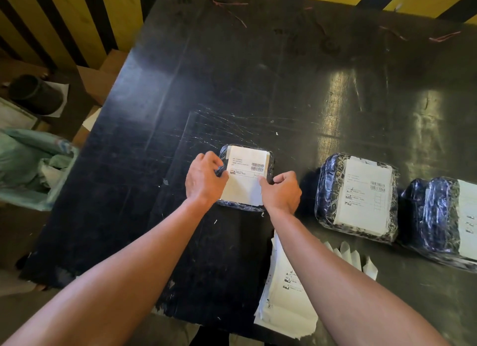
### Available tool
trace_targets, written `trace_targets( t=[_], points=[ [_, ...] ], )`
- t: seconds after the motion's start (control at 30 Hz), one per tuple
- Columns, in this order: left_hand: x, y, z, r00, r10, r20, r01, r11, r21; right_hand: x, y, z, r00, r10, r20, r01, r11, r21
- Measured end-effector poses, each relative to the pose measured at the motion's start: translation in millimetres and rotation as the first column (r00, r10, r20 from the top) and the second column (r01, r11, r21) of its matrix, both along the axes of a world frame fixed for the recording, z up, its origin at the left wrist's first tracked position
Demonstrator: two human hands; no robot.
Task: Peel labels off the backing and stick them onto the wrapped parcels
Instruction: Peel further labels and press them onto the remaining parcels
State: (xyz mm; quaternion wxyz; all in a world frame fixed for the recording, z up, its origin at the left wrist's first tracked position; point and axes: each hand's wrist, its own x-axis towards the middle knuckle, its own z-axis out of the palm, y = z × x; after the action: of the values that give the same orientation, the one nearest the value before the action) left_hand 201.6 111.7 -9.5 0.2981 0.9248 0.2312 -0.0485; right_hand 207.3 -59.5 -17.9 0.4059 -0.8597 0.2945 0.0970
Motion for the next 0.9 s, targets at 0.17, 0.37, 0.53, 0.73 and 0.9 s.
trace_targets(
  t=[0.17,0.37,0.53,0.73,0.9],
  points=[
    [-43.1,-4.2,-20.9,0.815,-0.571,0.093,0.545,0.812,0.211,-34.5,-11.1,-16.3,0.645,0.693,0.323,-0.547,0.713,-0.439],
    [-67.3,-6.9,-39.9,0.749,-0.655,-0.1,0.662,0.738,0.129,-36.1,-7.7,-29.3,0.489,0.868,0.087,-0.794,0.484,-0.368],
    [-65.0,-5.3,-44.4,0.745,-0.654,-0.133,0.667,0.727,0.159,4.6,2.9,-25.3,0.431,0.899,-0.081,-0.825,0.356,-0.439],
    [-62.7,-3.3,-40.5,0.737,-0.659,-0.152,0.676,0.721,0.154,31.8,-9.8,-24.3,0.605,0.782,-0.146,-0.747,0.495,-0.445],
    [-62.7,-3.4,-40.7,0.731,-0.662,-0.163,0.682,0.717,0.146,19.8,-11.4,-14.1,0.502,0.86,-0.092,-0.781,0.405,-0.476]
  ],
)
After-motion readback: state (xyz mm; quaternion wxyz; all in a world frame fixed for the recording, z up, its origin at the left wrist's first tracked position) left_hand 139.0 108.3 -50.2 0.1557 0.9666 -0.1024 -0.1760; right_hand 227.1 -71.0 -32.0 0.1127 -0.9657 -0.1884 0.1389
